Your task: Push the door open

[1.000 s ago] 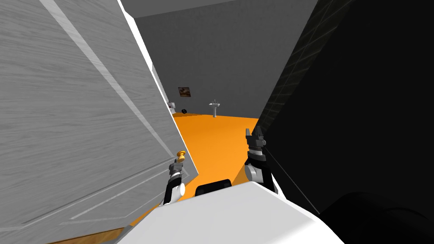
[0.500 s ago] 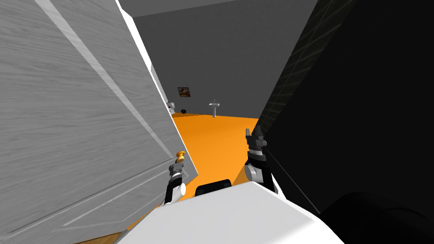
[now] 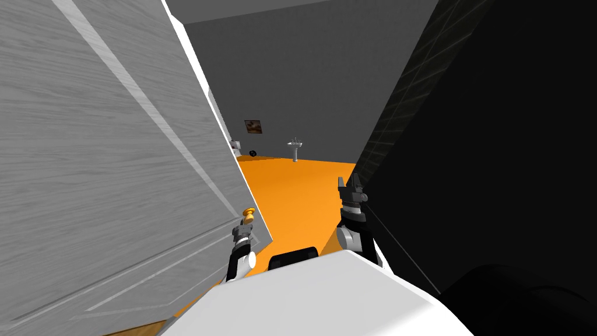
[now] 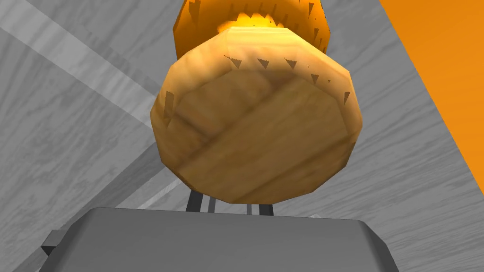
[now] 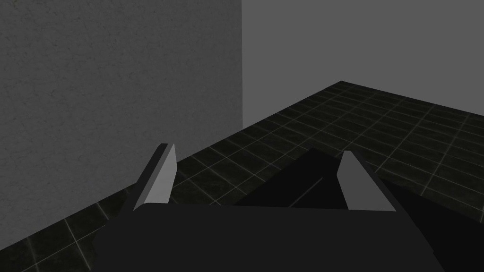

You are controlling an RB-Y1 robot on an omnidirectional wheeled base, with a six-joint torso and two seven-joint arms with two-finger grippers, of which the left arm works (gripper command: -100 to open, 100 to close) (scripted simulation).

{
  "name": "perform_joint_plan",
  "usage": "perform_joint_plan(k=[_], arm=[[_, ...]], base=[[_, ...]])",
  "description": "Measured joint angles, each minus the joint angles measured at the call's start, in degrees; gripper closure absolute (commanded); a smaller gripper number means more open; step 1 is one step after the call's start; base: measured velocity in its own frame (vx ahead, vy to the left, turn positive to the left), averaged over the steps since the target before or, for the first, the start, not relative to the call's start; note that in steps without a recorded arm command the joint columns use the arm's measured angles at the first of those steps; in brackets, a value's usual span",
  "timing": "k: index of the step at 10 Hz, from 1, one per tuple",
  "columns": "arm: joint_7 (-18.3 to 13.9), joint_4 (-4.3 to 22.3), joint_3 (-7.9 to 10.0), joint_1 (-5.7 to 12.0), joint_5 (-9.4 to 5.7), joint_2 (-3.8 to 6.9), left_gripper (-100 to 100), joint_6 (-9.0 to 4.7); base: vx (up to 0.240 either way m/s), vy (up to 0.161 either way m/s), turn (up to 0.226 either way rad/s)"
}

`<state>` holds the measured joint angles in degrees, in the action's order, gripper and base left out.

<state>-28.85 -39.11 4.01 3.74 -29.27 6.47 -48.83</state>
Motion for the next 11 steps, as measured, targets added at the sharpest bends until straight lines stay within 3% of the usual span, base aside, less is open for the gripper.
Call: perform_joint_plan(k=[1, 3, 4, 5, 6, 7, 11], arm=[[-0.77, 2.24, 0.02, 1.39, -0.13, 0.18, 100, -0.79], [-1.17, -0.93, 0.0, -0.46, -0.74, -0.33, 100, 0.25], [-2.51, 0.92, -0.12, 0.62, -1.05, -0.04, 100, -0.17], [-3.69, 0.38, -0.17, 0.18, -1.69, -0.32, 100, -0.25], [-4.94, 1.86, -0.3, 1.04, -2.02, -0.3, -100, -0.76], [-6.13, 1.64, -0.34, 0.83, -2.84, -0.2, -100, -0.92], [-11.05, 0.26, -1.94, 0.69, -5.65, -1.51, -100, -1.32]], base=[[0.0, 0.0, 0.0], [0.031, 0.005, -0.01], [0.042, -0.001, -0.009], [0.034, 0.003, -0.001], [-0.05, 0.007, -0.027], [-0.126, 0.018, -0.045], [-0.113, -0.015, -0.075]])
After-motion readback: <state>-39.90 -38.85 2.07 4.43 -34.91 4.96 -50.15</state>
